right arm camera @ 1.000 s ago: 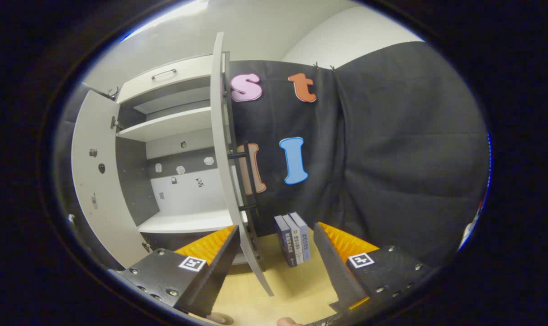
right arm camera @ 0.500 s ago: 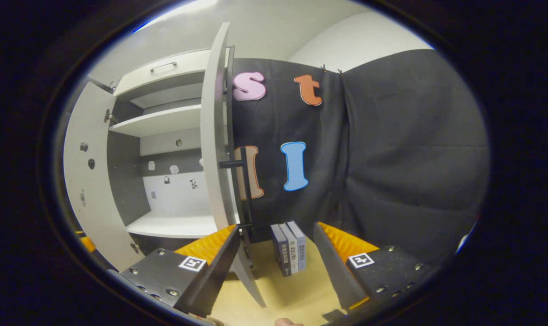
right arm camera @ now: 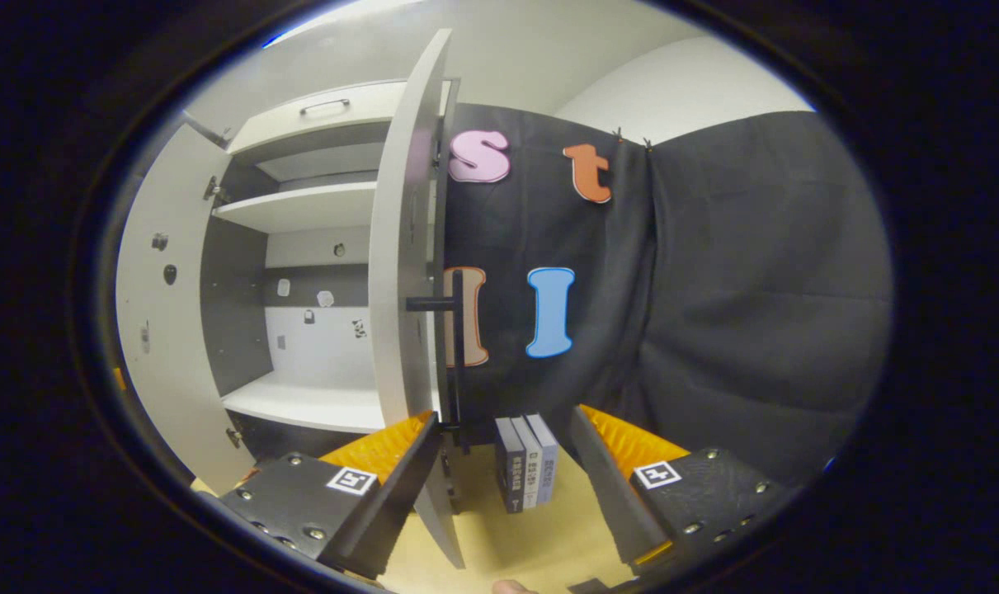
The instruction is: Grasp the bottle in the cabinet with the left hand and place it on the coaster, then close the right door with the right hand and the left door with the left hand.
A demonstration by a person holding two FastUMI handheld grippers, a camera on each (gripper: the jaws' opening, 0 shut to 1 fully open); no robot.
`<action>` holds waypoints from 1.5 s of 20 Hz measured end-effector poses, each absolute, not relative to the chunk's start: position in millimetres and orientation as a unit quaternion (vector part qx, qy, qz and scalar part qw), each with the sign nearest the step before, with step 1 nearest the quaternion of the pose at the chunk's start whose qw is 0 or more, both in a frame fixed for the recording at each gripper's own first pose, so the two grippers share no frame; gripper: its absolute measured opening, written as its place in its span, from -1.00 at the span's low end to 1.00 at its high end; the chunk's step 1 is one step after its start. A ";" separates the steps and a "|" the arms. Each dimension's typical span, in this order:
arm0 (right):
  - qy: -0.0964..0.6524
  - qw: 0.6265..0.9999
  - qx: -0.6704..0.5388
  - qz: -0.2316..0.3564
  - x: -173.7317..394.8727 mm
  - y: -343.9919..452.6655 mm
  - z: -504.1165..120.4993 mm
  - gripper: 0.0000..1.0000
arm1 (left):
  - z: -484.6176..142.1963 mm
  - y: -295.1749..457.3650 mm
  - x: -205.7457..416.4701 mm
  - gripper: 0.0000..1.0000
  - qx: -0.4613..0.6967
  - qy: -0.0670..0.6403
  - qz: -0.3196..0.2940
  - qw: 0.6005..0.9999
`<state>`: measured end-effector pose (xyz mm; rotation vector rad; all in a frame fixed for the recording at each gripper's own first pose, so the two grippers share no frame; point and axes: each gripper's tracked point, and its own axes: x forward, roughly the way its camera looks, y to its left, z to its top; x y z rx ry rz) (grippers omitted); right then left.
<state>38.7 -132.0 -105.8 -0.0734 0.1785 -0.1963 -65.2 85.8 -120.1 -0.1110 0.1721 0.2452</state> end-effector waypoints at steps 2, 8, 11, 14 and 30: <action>0.089 0.993 -0.028 -0.076 41.3 -113.6 -107.8 0.95 | -119.8 96.2 -73.9 0.60 -0.055 0.088 0.135 0.985; 0.098 0.995 -0.034 -0.014 57.9 -48.0 -117.5 0.95 | -122.9 115.3 -83.1 0.61 -0.061 0.090 0.152 0.982; 0.103 0.994 -0.034 0.012 71.5 -18.2 -120.8 0.95 | -119.8 128.0 -94.7 0.61 -0.058 0.087 0.166 0.981; 0.102 0.993 -0.035 0.042 86.4 8.3 -121.7 0.95 | -122.0 140.6 -104.4 0.61 -0.057 0.089 0.186 0.977; 0.109 0.989 0.000 0.099 121.9 63.5 -125.0 1.00 | -138.7 169.8 -113.4 0.60 -0.072 0.113 0.219 0.966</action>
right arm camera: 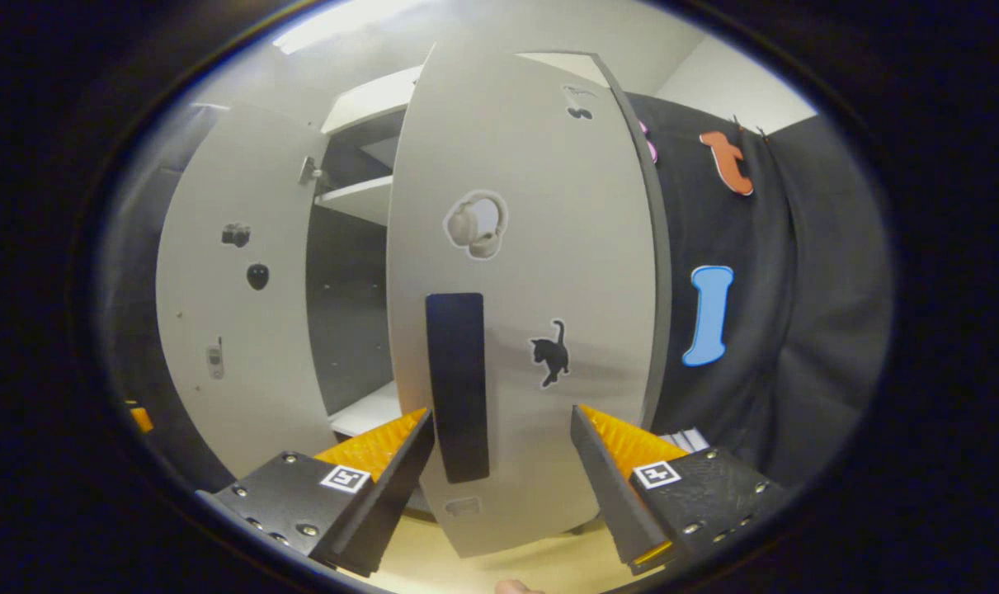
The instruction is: Grasp the bottle in the cabinet with the left hand and place it on the coaster, then close the right door with the right hand and the left door with the left hand.
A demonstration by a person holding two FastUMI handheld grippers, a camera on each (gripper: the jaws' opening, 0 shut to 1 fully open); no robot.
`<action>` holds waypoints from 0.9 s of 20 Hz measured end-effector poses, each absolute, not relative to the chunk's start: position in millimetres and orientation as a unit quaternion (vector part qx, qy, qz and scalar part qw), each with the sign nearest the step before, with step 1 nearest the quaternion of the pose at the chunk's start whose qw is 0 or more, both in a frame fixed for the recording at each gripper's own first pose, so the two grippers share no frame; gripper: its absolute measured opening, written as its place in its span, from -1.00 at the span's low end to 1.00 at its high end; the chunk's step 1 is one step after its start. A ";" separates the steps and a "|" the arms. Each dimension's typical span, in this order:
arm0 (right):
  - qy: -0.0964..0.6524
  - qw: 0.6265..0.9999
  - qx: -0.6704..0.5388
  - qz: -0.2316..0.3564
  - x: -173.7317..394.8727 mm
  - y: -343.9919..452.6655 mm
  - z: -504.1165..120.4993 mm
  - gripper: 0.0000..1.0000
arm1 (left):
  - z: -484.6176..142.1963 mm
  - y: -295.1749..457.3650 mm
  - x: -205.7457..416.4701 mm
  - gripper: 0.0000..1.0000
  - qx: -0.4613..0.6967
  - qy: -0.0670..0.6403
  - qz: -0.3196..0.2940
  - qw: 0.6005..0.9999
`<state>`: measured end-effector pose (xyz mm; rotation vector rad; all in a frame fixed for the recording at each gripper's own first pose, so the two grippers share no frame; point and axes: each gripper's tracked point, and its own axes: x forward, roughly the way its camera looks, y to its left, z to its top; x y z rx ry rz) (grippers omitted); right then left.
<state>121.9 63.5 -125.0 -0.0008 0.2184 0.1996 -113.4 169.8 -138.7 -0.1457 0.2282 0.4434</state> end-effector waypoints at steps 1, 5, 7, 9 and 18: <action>0.108 0.989 0.003 0.103 115.8 63.5 -123.8 1.00 | -138.0 169.7 -105.8 0.61 -0.072 0.112 0.215 0.967; 0.106 0.989 -0.013 0.104 92.5 54.8 -129.0 0.96 | -131.4 171.6 -77.7 0.61 -0.072 0.103 0.198 0.972; 0.112 0.989 -0.023 0.097 81.5 47.1 -136.2 1.00 | -127.0 177.4 -63.1 0.60 -0.072 0.097 0.193 0.974; 0.120 0.988 -0.023 0.090 71.2 39.5 -142.2 1.00 | -118.3 187.1 -48.4 0.61 -0.069 0.088 0.193 0.975; 0.154 0.987 0.007 0.042 40.6 3.3 -164.3 1.00 | -90.6 210.3 -3.9 0.60 -0.047 0.061 0.160 0.984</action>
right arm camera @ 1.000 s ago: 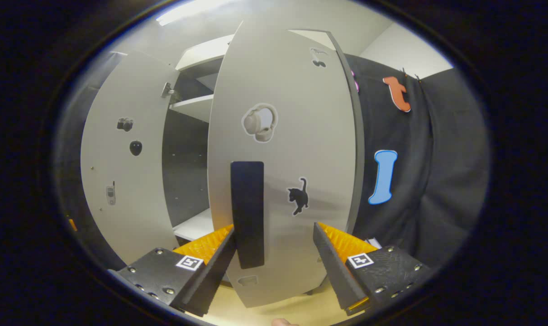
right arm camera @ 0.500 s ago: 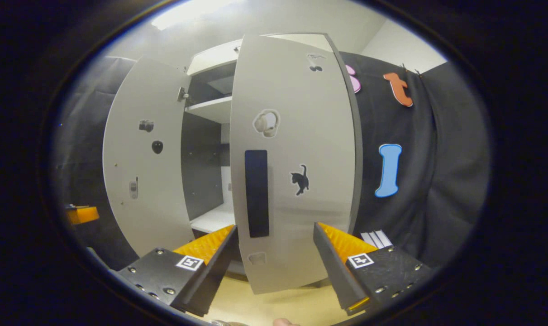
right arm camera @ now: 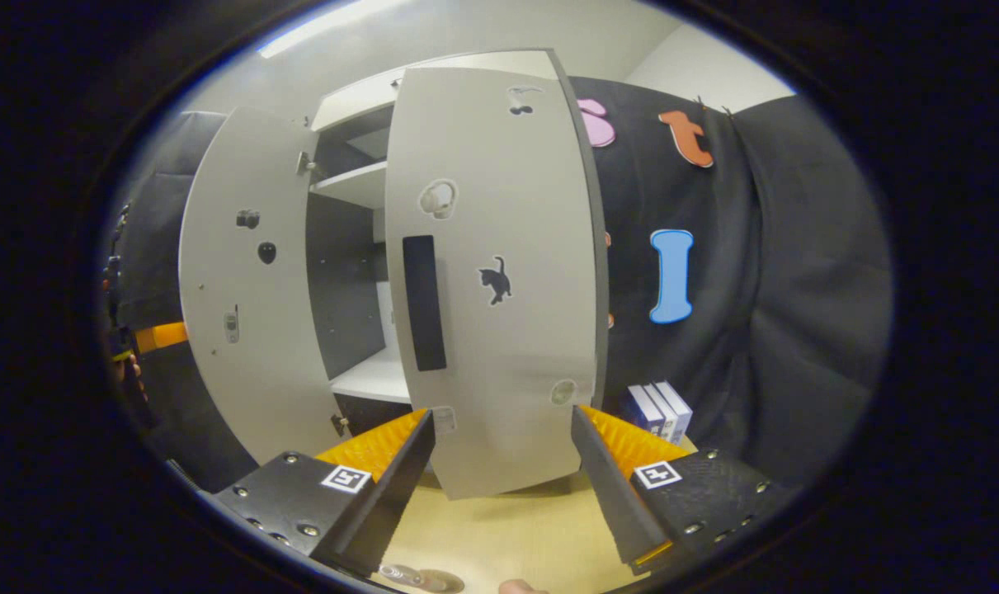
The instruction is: Grasp the bottle in the cabinet with the left hand and place it on the coaster, then close the right door with the right hand and the left door with the left hand.
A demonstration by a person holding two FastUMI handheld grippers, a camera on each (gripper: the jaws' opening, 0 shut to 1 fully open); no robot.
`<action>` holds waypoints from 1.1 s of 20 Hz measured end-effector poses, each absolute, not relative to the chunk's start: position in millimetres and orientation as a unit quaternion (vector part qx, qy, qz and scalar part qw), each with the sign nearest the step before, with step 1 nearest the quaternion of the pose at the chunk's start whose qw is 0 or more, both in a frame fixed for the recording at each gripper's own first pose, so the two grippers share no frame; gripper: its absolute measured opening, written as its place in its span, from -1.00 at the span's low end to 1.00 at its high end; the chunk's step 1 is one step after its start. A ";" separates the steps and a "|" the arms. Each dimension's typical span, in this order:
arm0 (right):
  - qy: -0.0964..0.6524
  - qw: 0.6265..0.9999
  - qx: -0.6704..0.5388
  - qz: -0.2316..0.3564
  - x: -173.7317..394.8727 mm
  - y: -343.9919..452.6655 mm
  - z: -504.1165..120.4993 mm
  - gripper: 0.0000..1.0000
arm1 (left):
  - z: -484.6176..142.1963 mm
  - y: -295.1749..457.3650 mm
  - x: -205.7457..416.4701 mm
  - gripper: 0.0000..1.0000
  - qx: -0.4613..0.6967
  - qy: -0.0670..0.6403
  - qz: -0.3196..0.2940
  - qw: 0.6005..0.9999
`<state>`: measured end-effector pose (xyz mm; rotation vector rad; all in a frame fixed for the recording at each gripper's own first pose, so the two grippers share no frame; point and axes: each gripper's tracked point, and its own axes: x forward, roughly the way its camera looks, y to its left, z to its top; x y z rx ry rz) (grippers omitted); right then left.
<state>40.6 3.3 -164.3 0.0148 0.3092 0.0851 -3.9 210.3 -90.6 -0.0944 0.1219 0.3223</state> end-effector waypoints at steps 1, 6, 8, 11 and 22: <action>0.157 0.987 0.011 0.039 38.4 0.8 -167.1 1.00 | -89.6 211.4 -4.0 0.60 -0.044 0.060 0.157 0.985; 0.166 0.985 0.023 0.028 29.7 -6.7 -177.2 1.00 | -72.3 199.3 -0.1 0.58 -0.070 0.032 0.118 0.990; 0.166 0.985 0.029 0.029 29.0 -8.5 -176.9 1.00 | -71.7 194.7 1.1 0.57 -0.065 0.038 0.113 0.991; 0.161 0.986 0.033 0.029 30.1 -10.7 -174.9 1.00 | -71.0 189.3 1.5 0.43 -0.046 0.043 0.096 0.993; 0.136 0.990 0.046 0.015 30.4 -40.2 -150.7 1.00 | -77.8 85.3 53.1 0.51 -0.053 0.050 -0.011 0.997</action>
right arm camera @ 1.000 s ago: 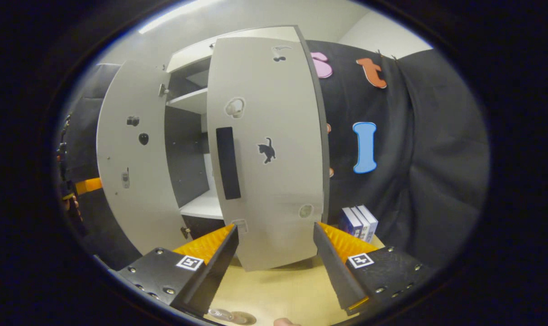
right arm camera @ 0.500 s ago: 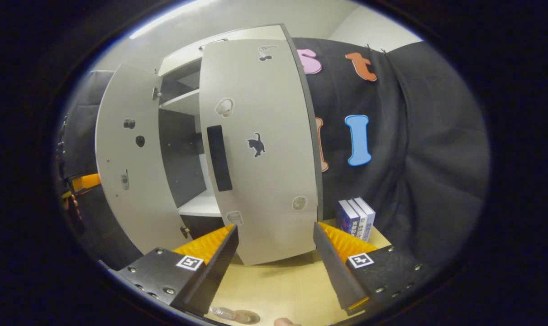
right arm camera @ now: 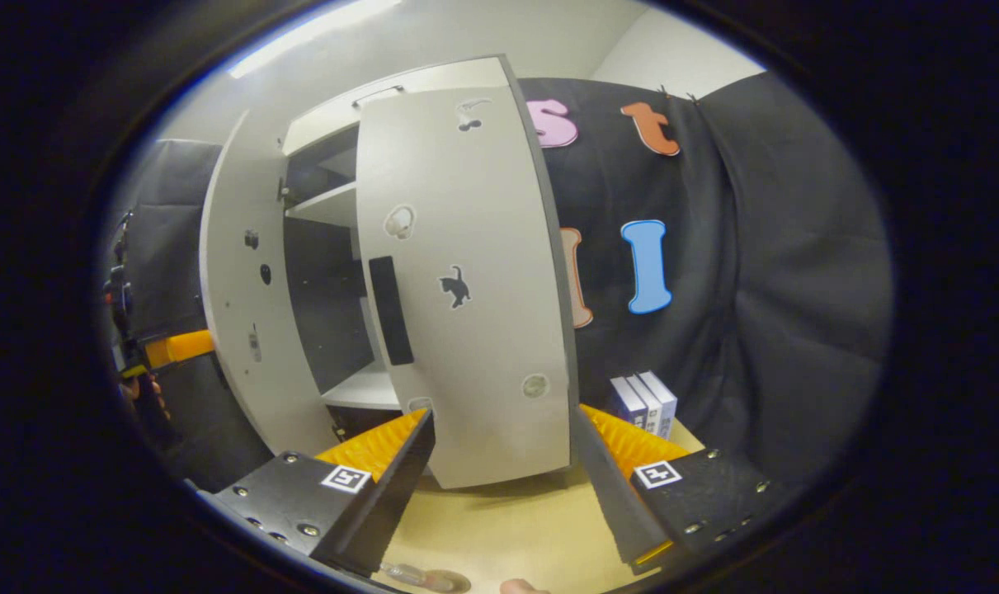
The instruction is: Grasp the bottle in the cabinet with the left hand and place it on the coaster, then close the right door with the right hand and the left door with the left hand.
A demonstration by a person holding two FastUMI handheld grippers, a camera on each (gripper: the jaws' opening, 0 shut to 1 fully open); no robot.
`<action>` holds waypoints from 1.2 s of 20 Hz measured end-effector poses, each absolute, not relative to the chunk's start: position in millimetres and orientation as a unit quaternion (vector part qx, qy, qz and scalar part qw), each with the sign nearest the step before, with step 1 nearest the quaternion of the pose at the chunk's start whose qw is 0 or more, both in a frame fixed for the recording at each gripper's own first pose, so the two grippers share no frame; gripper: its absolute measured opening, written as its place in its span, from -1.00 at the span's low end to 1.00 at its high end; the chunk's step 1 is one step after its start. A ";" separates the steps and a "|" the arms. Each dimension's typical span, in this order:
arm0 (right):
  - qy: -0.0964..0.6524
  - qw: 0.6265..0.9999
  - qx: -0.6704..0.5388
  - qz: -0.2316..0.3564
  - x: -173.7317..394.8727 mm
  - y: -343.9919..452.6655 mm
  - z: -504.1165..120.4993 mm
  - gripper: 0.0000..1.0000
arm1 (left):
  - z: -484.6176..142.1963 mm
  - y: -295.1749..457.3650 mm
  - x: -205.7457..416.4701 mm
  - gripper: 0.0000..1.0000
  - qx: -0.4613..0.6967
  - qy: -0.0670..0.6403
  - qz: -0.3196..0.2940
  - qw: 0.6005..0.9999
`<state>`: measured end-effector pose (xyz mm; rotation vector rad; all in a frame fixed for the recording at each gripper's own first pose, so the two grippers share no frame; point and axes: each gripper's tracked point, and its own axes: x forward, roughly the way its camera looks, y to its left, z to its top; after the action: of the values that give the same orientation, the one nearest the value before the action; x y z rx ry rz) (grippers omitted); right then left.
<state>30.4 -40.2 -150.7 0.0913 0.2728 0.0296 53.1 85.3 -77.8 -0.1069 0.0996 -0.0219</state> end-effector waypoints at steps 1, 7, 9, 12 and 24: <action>0.134 0.990 0.046 0.007 29.2 -48.2 -149.5 1.00 | -80.0 76.2 60.0 0.52 -0.056 0.051 -0.020 0.997; 0.121 0.990 0.060 -0.046 18.6 -101.2 -138.7 1.00 | -87.5 26.7 99.6 0.51 -0.051 0.054 -0.057 0.996; 0.118 0.989 0.062 -0.065 13.5 -118.1 -135.8 1.00 | -89.5 14.1 109.4 0.52 -0.055 0.055 -0.067 0.995; 0.116 0.987 0.065 -0.088 8.2 -137.2 -134.2 1.00 | -91.3 3.3 125.4 0.52 -0.049 0.056 -0.069 0.995; 0.109 0.985 0.057 -0.125 0.1 -168.6 -129.2 1.00 | -103.0 10.7 167.5 0.41 -0.031 0.067 -0.038 0.997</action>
<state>0.1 -168.6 -129.2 0.1151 0.2189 -0.2510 167.5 10.7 -103.0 -0.0615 0.1338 -0.0762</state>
